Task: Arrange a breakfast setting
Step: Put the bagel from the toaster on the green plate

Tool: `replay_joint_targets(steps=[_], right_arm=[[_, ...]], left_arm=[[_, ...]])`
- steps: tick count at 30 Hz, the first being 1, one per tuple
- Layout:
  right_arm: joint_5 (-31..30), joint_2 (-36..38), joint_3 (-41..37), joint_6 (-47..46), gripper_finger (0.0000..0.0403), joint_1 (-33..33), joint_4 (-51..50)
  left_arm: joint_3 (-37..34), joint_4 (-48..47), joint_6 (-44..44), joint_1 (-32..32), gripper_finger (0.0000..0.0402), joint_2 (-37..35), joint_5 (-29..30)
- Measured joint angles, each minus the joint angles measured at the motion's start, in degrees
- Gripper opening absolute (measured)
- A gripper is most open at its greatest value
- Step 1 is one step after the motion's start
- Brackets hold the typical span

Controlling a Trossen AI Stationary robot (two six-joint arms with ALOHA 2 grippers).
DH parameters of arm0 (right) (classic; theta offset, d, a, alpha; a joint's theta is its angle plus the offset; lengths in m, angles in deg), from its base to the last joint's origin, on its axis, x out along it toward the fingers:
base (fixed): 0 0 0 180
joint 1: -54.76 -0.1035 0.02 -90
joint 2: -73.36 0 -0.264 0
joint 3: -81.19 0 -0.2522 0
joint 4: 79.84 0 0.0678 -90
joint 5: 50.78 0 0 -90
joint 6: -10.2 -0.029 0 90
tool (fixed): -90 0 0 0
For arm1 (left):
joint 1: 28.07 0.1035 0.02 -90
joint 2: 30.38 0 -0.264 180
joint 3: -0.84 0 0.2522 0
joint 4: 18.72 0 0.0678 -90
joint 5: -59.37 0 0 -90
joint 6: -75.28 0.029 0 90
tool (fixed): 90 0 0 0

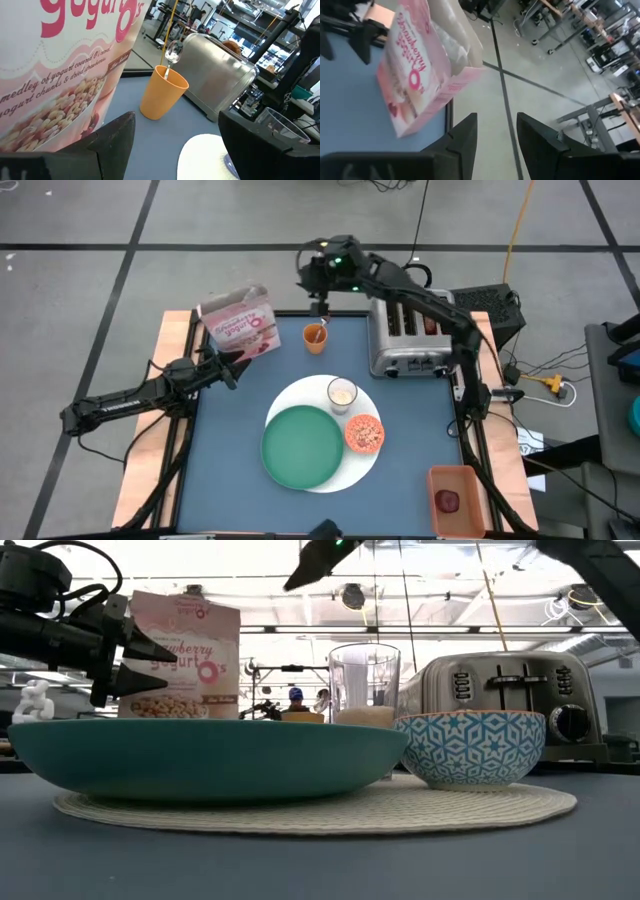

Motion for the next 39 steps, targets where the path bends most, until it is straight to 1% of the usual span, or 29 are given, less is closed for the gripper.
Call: replay_joint_targets(steps=[5, 14, 22, 27, 32, 36, 39], right_arm=[[-0.02, 6.19, 0.00, -4.39, 0.0130, 0.00, -7.08], [-0.14, 15.41, 0.00, -14.77, 0.0130, 0.09, -23.80], [-0.18, 20.83, 0.00, -20.81, 0.0130, -0.69, -31.35], [-0.18, 22.73, 0.04, -23.28, 0.0130, -2.14, -37.23], [-0.20, 22.86, -0.03, -25.83, 0.0130, -4.33, -43.27], [-0.34, 23.17, -2.98, -25.87, 0.0130, -5.82, -43.44], [-2.73, 24.34, -6.74, -25.92, 0.0130, -6.26, -41.34]], left_arm=[[0.00, 0.01, 1.41, -0.01, 0.0287, 0.05, -0.02], [0.00, 0.03, 3.41, -0.01, 0.0287, 0.22, -0.28], [0.00, 0.09, 3.43, -0.01, 0.0287, 0.22, -0.33], [0.00, 0.11, 3.35, 0.00, 0.0287, 0.22, -0.42], [-0.05, 0.62, 3.22, -0.02, 0.0287, 0.22, -0.44], [-0.07, 0.73, 3.22, -0.01, 0.0287, 0.22, -0.44], [-0.07, 0.77, 3.22, 0.00, 0.0287, 0.22, -0.44]])
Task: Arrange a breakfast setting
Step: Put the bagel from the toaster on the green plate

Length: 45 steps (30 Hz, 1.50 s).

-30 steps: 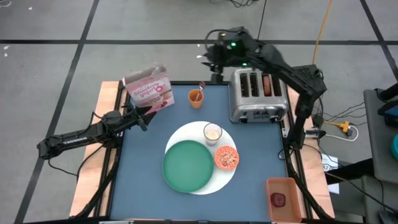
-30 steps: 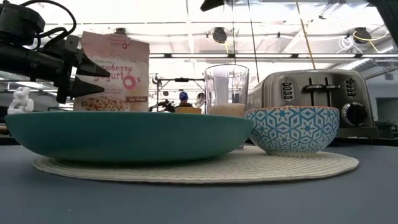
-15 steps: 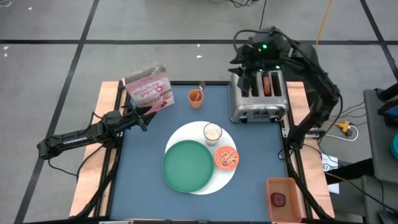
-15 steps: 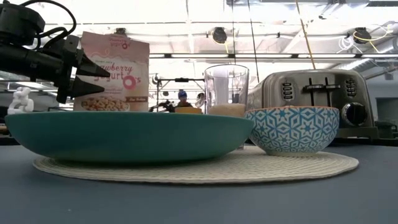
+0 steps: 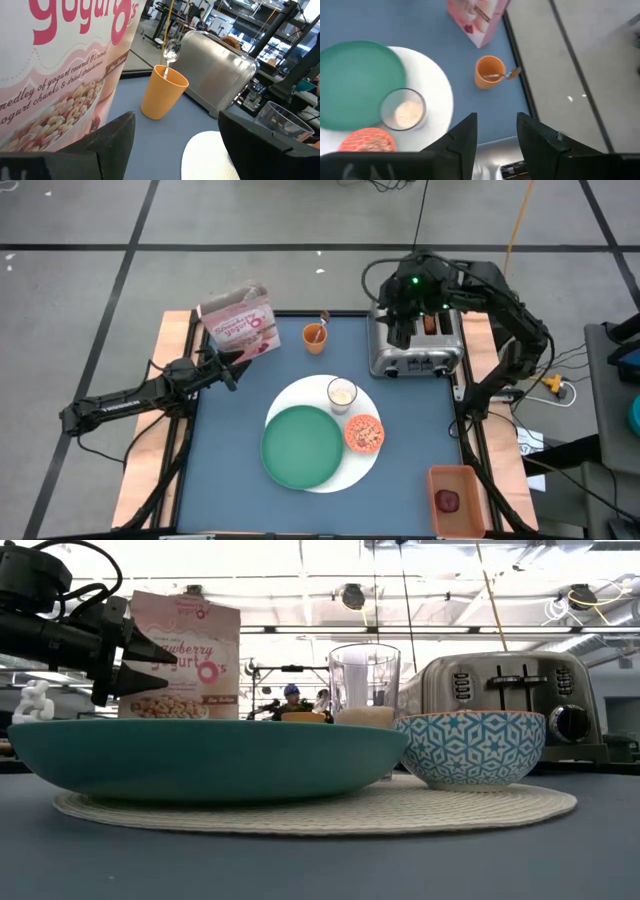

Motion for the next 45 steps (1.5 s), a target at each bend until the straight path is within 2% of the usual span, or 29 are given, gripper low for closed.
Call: replay_joint_targets(steps=[5, 12, 18, 25, 33, 38, 45], right_arm=[[-0.23, 6.51, -12.06, 0.00, 0.0130, -0.18, 7.72], [-0.22, 23.87, -40.16, -4.23, 0.0130, -0.34, 23.14], [-0.19, 37.74, -63.25, -12.94, 0.0130, -0.34, 36.07], [-0.04, 45.67, -82.77, -19.08, 0.0130, -0.34, 48.52], [-0.13, 53.35, -95.97, -17.14, 0.0130, -0.34, 62.85], [0.02, 58.76, -97.21, -21.02, 0.0130, -0.34, 62.25], [-0.02, 59.40, -97.19, -29.84, 0.0130, -0.34, 63.44]], left_arm=[[0.00, 0.02, 0.00, -0.01, 0.0287, 0.00, 0.00], [0.00, 0.07, 0.00, -0.01, 0.0287, 0.00, 0.00], [0.00, 0.09, 0.21, -0.02, 0.0287, 0.00, 0.00], [0.00, 0.11, 0.00, -0.01, 0.0287, 0.00, 0.00], [0.00, 0.13, 0.02, -0.02, 0.0287, 0.00, 0.00], [0.00, 0.13, 0.32, -0.02, 0.0287, 0.00, 0.00], [0.02, 0.13, 1.49, 0.00, 0.0287, 0.00, 0.00]])
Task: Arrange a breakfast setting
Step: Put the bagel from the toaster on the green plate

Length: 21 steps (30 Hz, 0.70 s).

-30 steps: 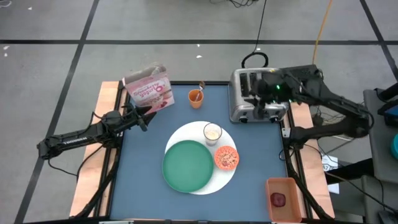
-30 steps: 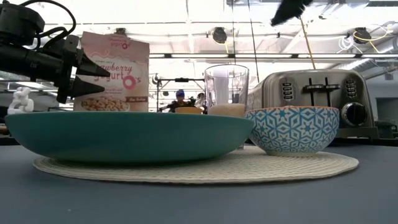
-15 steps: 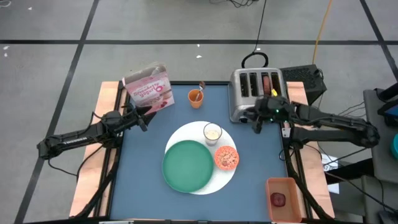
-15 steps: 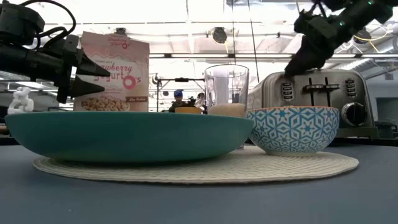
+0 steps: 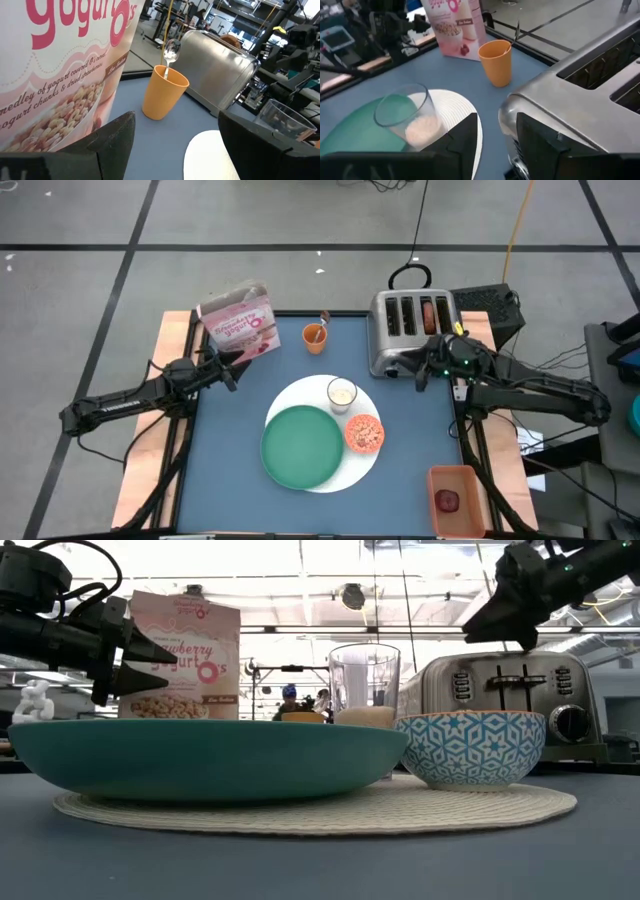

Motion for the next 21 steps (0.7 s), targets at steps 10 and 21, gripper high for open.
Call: replay_joint_targets(steps=[10, 21], right_arm=[[-0.01, -0.84, 0.04, 2.04, 0.0130, 0.00, 0.11], [-0.07, -0.85, 0.04, 2.25, 0.0130, 0.00, 0.14]], left_arm=[[0.00, 0.00, -0.22, -0.01, 0.0287, 0.00, 0.00], [0.02, 0.00, 0.00, -0.01, 0.0287, 0.00, 0.00]])
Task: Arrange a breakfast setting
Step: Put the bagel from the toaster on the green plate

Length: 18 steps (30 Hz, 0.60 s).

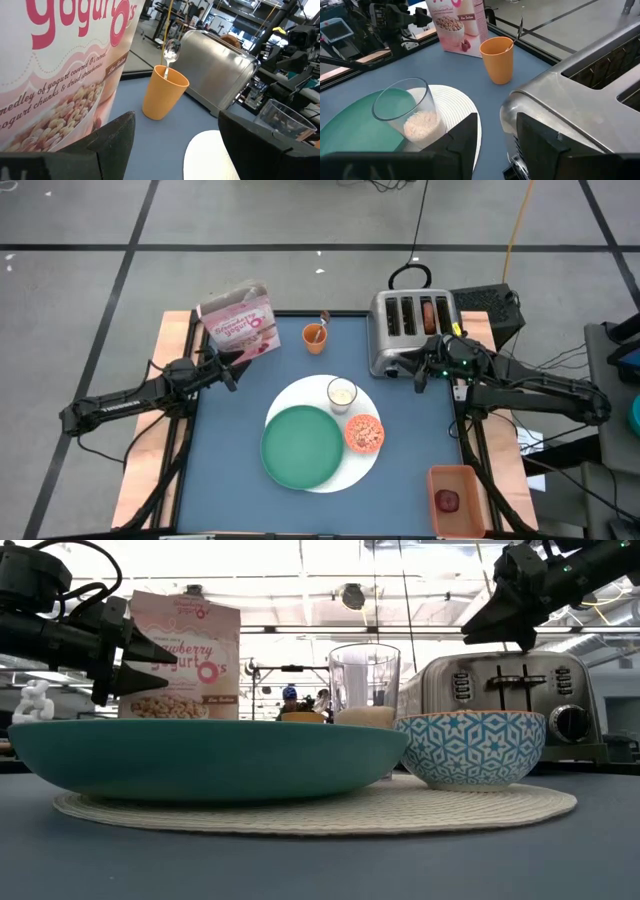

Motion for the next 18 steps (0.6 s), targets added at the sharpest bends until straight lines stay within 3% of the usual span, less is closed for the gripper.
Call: replay_joint_targets(steps=[9, 18], right_arm=[[-0.11, -0.02, -0.02, 0.25, 0.0130, 0.00, 1.03], [-0.57, -0.26, -0.07, 2.32, 0.0130, 0.07, 13.05]], left_arm=[[0.02, 0.00, 0.02, -0.01, 0.0287, 0.00, 0.02], [0.02, 0.00, 0.06, 0.01, 0.0287, -0.02, 0.00]])
